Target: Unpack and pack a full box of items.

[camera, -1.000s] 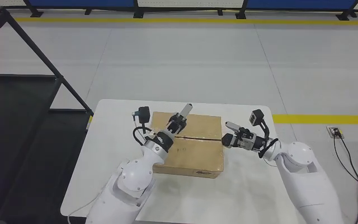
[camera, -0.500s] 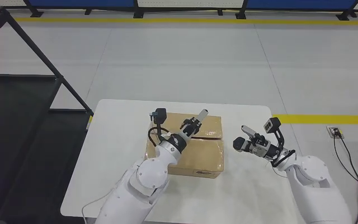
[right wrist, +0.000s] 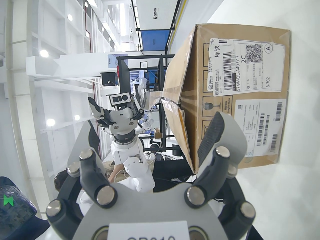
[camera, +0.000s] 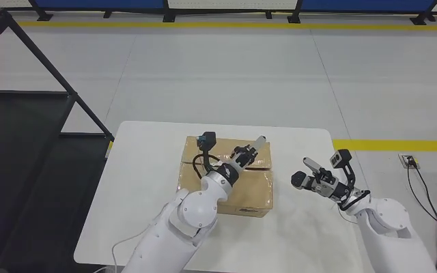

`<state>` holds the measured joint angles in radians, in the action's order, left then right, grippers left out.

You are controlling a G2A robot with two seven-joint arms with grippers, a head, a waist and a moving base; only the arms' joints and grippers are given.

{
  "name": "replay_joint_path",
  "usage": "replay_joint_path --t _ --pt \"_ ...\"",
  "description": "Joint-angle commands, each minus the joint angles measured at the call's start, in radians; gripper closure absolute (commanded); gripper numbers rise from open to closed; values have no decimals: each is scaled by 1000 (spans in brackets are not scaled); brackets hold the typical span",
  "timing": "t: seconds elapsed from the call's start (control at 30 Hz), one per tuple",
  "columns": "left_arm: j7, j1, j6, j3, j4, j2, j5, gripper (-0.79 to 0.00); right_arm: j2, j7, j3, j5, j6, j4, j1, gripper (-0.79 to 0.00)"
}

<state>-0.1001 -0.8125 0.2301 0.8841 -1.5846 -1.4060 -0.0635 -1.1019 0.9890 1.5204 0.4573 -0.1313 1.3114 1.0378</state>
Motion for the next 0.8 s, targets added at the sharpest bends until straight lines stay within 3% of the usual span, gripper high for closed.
replay_joint_path --t 0.0,0.57,0.77 --pt "1 0 0 -8 2 -5 -8 -785 1 3 0 2 -2 -3 0 -785" --pt "6 20 -12 -39 45 -45 -23 -785 11 10 2 20 -14 -16 4 -785" --pt "9 2 -30 24 -30 -43 -16 -785 13 14 4 41 -42 -4 8 -785"
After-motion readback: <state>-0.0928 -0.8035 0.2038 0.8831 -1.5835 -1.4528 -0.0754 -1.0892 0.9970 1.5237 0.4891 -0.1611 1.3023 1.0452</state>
